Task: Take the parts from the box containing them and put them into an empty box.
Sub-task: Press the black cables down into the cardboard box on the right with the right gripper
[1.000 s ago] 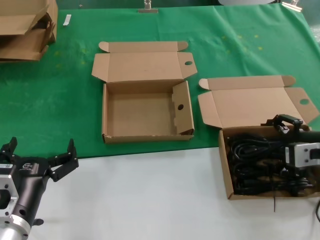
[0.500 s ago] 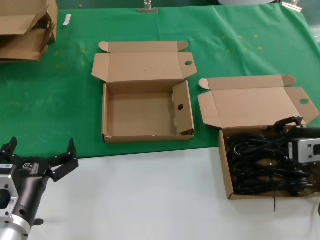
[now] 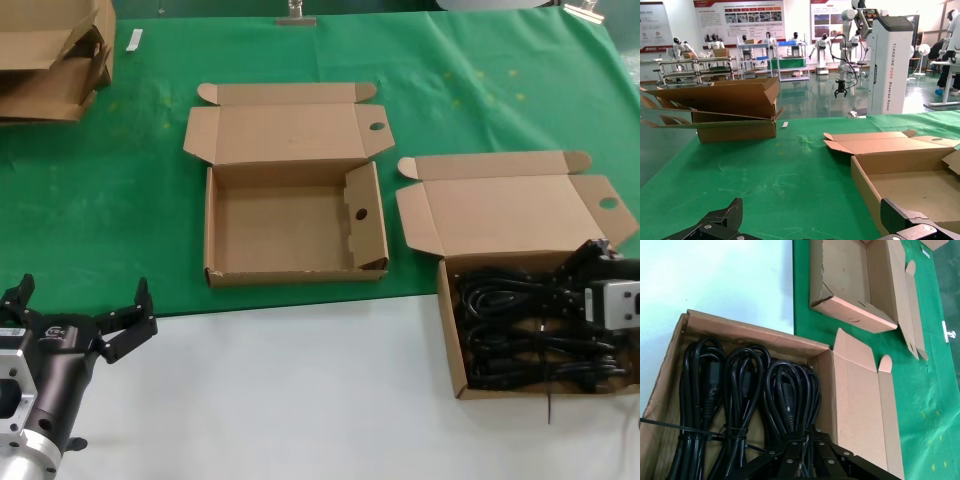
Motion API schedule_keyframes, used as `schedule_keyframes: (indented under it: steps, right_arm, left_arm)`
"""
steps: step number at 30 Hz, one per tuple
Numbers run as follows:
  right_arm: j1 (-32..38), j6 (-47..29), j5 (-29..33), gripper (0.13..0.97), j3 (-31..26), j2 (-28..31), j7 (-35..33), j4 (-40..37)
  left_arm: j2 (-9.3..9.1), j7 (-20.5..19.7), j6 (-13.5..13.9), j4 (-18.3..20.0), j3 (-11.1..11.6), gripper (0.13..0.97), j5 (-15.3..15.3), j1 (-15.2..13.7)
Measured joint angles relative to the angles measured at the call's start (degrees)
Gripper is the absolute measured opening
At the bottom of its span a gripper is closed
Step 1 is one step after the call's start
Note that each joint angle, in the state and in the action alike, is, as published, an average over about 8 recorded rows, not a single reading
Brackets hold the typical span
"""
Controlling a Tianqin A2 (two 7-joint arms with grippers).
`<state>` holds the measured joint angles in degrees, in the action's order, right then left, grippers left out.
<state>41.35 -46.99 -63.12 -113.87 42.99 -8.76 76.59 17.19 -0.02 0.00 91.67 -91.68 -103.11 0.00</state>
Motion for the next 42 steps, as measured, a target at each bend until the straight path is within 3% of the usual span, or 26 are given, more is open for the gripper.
schedule_keyframes:
  steps: [4, 14, 23, 31, 35, 42]
  right_arm:
    - [-0.5, -0.5, 0.1, 0.184, 0.3, 0.7, 1.2, 0.9]
    - [-2.7, -1.3, -0.3, 0.186, 1.5, 2.7, 3.7, 3.2]
    - [-3.5, -1.4, -1.0, 0.267, 1.7, 3.2, 3.4, 3.6]
    - [-1.9, -1.1, -0.3, 0.414, 0.1, 1.2, 1.0, 1.6]
    - [-0.5, -0.9, 0.6, 0.414, -0.8, 0.1, -0.3, 0.2]
    - [1.8, -1.3, 3.2, 0.531, -2.1, -0.9, -1.3, -1.5]
  left_arm:
    - [0.0, 0.0, 0.0, 0.0, 0.0, 0.966, 0.0, 0.0]
    - [0.0, 0.0, 0.0, 0.0, 0.0, 0.966, 0.0, 0.0]
    - [0.0, 0.0, 0.0, 0.0, 0.0, 0.966, 0.0, 0.0]
    - [0.0, 0.0, 0.0, 0.0, 0.0, 0.966, 0.0, 0.0]
    - [0.0, 0.0, 0.0, 0.0, 0.0, 0.966, 0.0, 0.0]
    - [0.0, 0.0, 0.0, 0.0, 0.0, 0.966, 0.0, 0.0]
